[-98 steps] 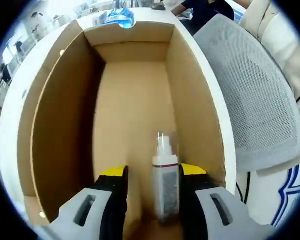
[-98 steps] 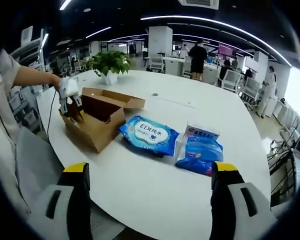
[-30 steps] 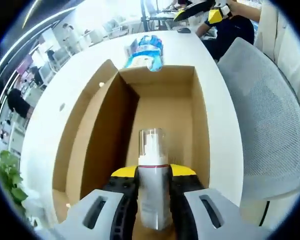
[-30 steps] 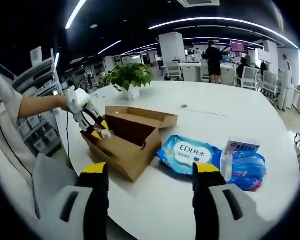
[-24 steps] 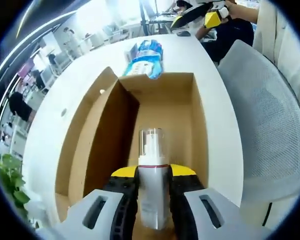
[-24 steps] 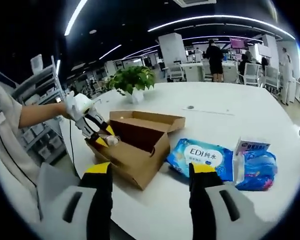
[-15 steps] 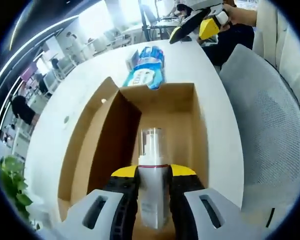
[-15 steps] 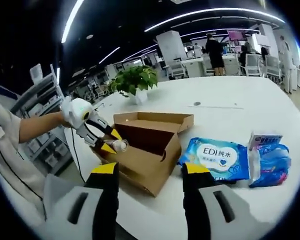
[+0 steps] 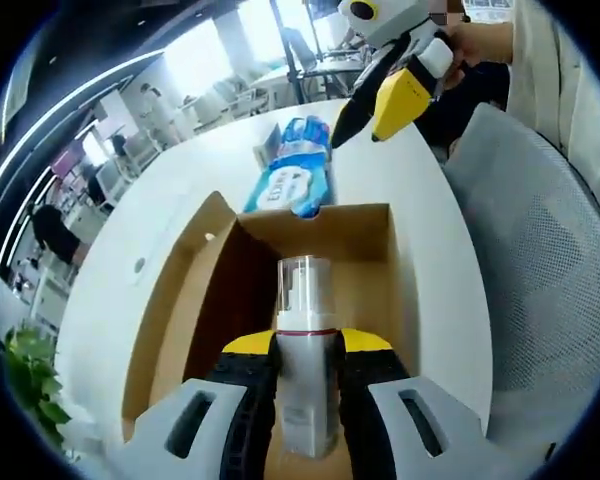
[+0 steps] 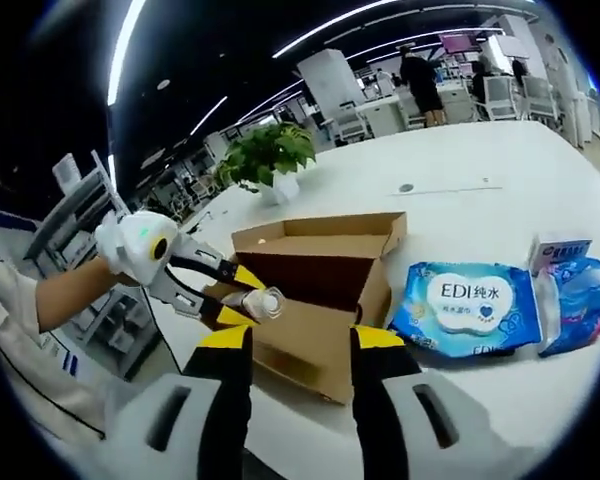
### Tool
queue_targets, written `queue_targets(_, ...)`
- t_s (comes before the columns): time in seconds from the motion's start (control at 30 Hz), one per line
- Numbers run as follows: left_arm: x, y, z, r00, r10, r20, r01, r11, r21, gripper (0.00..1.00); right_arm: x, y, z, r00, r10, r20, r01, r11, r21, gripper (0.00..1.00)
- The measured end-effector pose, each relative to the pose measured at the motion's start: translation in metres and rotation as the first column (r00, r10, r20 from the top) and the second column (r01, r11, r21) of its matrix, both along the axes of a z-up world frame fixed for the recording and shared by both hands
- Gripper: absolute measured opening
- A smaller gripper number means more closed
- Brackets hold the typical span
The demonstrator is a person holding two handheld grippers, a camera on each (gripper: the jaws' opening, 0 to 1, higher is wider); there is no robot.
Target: Operate the shoe box by opening the lid, removing the specified soft item, and placing it in the target area until the item is outside and the box remains undamaged.
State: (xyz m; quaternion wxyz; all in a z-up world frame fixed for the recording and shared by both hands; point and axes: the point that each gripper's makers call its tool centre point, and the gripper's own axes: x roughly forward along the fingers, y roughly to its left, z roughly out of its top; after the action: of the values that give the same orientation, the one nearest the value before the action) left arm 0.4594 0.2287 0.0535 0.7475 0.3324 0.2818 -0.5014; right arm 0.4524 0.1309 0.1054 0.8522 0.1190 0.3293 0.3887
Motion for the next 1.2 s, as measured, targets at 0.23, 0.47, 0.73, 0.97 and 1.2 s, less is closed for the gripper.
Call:
queue_targets(0.23, -0.003, -0.009, 0.004, 1.000, -0.013, 0.015, 0.013, 1.000, -0.021, 0.21, 0.001, 0.018, -0.006, 0.998, 0.006, -0.060, -0.004, 0.999, 0.037, 0.32)
queue_targets(0.47, -0.008, -0.017, 0.008, 0.999, -0.029, 0.031, 0.030, 0.999, -0.043, 0.21, -0.003, 0.032, -0.011, 0.992, 0.024, -0.121, -0.015, 0.997, 0.076, 0.31)
queue_targets(0.73, -0.012, -0.026, 0.010, 0.998, -0.045, 0.038, 0.047, 0.997, -0.061, 0.21, -0.003, 0.040, -0.018, 0.979, 0.017, -0.202, 0.008, 0.992, 0.124, 0.31)
queue_targets(0.97, -0.015, -0.033, 0.015, 0.997, -0.064, 0.051, 0.068, 0.994, -0.087, 0.21, -0.002, 0.047, -0.023, 0.960, 0.012, -0.279, 0.037, 0.985, 0.170, 0.29)
queue_targets(1.2, -0.018, -0.040, 0.017, 0.993, -0.094, 0.074, 0.101, 0.990, -0.098, 0.21, -0.001, 0.049, -0.026, 0.937, -0.001, -0.351, 0.081, 0.973, 0.214, 0.26)
